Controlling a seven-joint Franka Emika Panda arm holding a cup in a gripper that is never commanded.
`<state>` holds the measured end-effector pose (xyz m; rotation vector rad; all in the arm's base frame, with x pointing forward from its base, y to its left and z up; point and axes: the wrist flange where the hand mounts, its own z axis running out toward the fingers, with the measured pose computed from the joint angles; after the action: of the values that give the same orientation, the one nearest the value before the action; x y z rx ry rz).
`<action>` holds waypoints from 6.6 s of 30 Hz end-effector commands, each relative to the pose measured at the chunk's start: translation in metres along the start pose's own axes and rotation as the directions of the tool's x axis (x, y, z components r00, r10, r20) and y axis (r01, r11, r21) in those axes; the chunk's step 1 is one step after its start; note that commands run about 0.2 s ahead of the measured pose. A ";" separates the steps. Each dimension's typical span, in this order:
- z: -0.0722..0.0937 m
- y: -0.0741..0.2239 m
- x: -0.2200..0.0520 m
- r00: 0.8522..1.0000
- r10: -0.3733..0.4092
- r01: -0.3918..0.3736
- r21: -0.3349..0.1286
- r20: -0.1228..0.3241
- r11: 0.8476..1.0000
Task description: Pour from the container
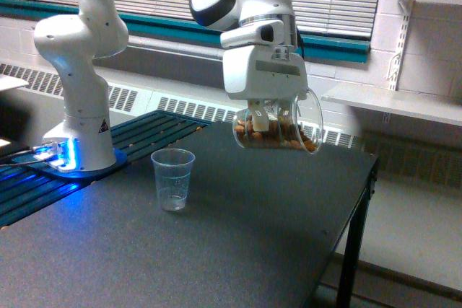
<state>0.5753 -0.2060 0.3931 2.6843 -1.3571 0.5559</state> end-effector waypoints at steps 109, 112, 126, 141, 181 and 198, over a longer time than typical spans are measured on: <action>-0.121 0.076 -0.267 0.940 -0.335 0.321 -0.163 -0.064 0.933; -0.120 0.083 -0.271 0.942 -0.331 0.318 -0.172 -0.051 0.932; -0.132 0.105 -0.276 0.952 -0.303 0.290 -0.201 -0.038 0.936; -0.130 0.122 -0.294 0.966 -0.258 0.250 -0.209 -0.008 0.945; -0.122 0.157 -0.303 0.981 -0.169 0.187 -0.239 0.097 0.953; -0.104 0.161 -0.305 0.971 -0.177 0.215 -0.267 0.160 0.939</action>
<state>0.2596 -0.0506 0.3850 2.6163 -1.1183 0.2143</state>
